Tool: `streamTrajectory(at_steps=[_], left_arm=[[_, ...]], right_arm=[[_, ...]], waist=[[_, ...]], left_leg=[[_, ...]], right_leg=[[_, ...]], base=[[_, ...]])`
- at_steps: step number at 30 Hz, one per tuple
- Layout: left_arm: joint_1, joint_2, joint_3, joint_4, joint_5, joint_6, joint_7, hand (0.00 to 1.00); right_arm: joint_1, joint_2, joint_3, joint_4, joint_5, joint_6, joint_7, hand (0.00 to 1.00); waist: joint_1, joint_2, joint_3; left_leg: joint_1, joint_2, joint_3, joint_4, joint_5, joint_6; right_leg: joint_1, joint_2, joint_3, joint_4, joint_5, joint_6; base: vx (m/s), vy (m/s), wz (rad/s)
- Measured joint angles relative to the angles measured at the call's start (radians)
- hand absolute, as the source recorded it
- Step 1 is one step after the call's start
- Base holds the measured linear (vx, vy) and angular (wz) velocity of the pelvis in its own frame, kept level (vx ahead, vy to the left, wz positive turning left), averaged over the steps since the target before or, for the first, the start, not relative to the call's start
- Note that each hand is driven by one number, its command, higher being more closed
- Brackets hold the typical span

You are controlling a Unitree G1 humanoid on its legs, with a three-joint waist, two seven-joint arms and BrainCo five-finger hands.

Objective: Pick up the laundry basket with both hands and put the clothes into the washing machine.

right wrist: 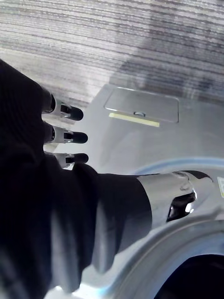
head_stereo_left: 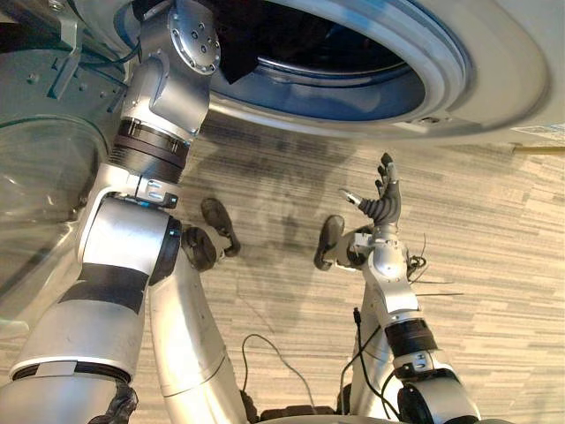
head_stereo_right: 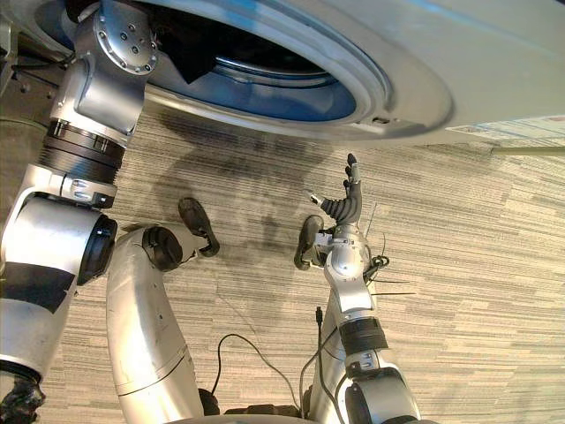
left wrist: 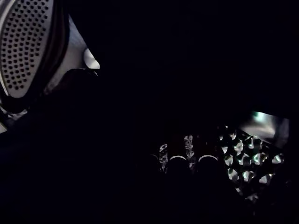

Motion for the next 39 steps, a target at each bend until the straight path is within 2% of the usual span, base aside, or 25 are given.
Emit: streamTrajectory(at_steps=[6,8,15,17,20,22,23,25,26,29,33,36,39], left_arm=[[0.0,0.0,-0.015,0.004,0.052,0.0,-0.026,0.0],[0.0,-0.002,-0.042,0.013,0.068,0.002,-0.042,0.0],[0.001,-0.026,-0.04,0.02,0.111,0.005,-0.044,0.0],[0.014,-0.062,-0.001,0.019,0.07,0.003,-0.04,0.0],[0.143,-0.143,0.109,-0.042,-0.084,-0.025,-0.021,0.0],[0.336,-0.242,0.152,-0.111,-0.261,-0.075,-0.012,0.0],[0.379,-0.264,0.154,-0.124,-0.298,-0.083,-0.006,0.0],[0.573,-0.348,0.148,-0.154,-0.393,-0.109,0.006,0.0],[0.68,-0.385,0.141,-0.169,-0.419,-0.113,0.004,0.0],[0.884,-0.435,0.088,-0.187,-0.443,-0.135,-0.003,0.0],[1.074,-0.456,0.073,-0.204,-0.469,-0.179,-0.06,0.0],[1.236,-0.462,0.094,-0.196,-0.551,-0.202,-0.111,0.0],[1.355,-0.461,0.148,-0.126,-0.621,-0.212,-0.159,0.0]], right_arm=[[0.002,-0.011,0.03,0.0,0.018,-0.002,0.006,0.0],[0.005,-0.018,0.031,0.0,0.02,-0.002,0.01,0.0],[0.007,-0.019,0.037,0.02,0.044,-0.003,0.027,0.0],[0.012,-0.018,0.034,0.027,0.045,-0.001,0.027,0.0],[0.021,-0.003,0.034,0.052,0.034,0.017,0.024,0.0],[0.056,0.011,0.032,0.07,0.013,0.049,0.022,0.0],[0.066,0.011,0.028,0.07,0.009,0.055,0.023,0.0],[0.092,0.011,0.017,0.091,0.001,0.079,0.022,0.0],[0.106,0.006,0.016,0.103,-0.005,0.085,0.022,0.0],[0.15,0.001,0.004,0.117,-0.005,0.101,0.022,0.0],[0.208,0.019,-0.008,0.178,-0.005,0.116,0.024,0.0],[0.3,0.029,-0.019,0.227,-0.004,0.125,0.029,0.0],[0.384,0.036,-0.034,0.27,-0.001,0.134,0.037,0.0]], waist=[[0.002,0.003,-0.002],[0.003,0.013,-0.007],[0.015,0.016,-0.008],[0.03,0.016,-0.008],[0.03,0.017,-0.008],[0.031,0.027,-0.015],[0.033,0.034,-0.019],[0.036,0.042,-0.024],[0.038,0.06,-0.039],[0.054,0.079,-0.059],[0.062,0.078,-0.085],[0.063,0.081,-0.154],[0.062,0.082,-0.23]], left_leg=[[0.001,-0.011,0.002,-0.017,0.002,0.001],[0.0,-0.018,0.004,-0.023,0.004,-0.001],[0.02,-0.02,0.009,-0.043,0.011,-0.004],[0.036,-0.02,0.008,-0.052,0.017,-0.008],[0.11,-0.022,0.01,-0.089,0.022,-0.017],[0.212,-0.036,0.01,-0.157,0.031,-0.034],[0.232,-0.038,0.009,-0.172,0.033,-0.036],[0.339,-0.055,0.02,-0.241,0.042,-0.051],[0.382,-0.059,0.017,-0.277,0.048,-0.06],[0.513,-0.078,0.015,-0.382,0.079,-0.074],[0.704,-0.108,0.016,-0.538,0.127,-0.098],[0.88,-0.126,0.032,-0.696,0.162,-0.111],[1.057,-0.143,0.056,-0.874,0.208,-0.119]], right_leg=[[0.001,-0.006,0.0,-0.009,0.0,0.0],[0.001,-0.014,-0.001,-0.011,0.0,0.0],[0.019,-0.015,-0.006,-0.028,0.002,0.002],[0.035,-0.015,-0.007,-0.034,0.001,0.001],[0.111,-0.015,-0.024,-0.068,0.0,-0.001],[0.22,-0.019,-0.045,-0.129,-0.002,-0.004],[0.243,-0.021,-0.051,-0.144,-0.002,-0.004],[0.345,-0.032,-0.062,-0.198,-0.001,-0.004],[0.398,-0.033,-0.083,-0.236,0.0,-0.006],[0.538,-0.036,-0.123,-0.326,0.007,-0.016],[0.742,-0.034,-0.178,-0.459,0.021,-0.018],[0.919,-0.028,-0.217,-0.607,0.052,-0.008],[1.094,-0.007,-0.251,-0.79,0.108,0.007]], base=[[0.04,-0.047,0.04],[0.03,-0.042,0.11],[0.03,-0.04,0.02],[0.04,-0.066,0.05],[0.05,-0.077,0.08],[0.06,-0.075,0.24],[0.05,-0.06,0.26],[0.07,-0.08,0.27],[0.07,-0.1,0.28],[0.08,-0.099,0.3],[0.09,-0.09,0.34],[0.11,-0.074,0.22],[0.14,-0.038,0.08]])
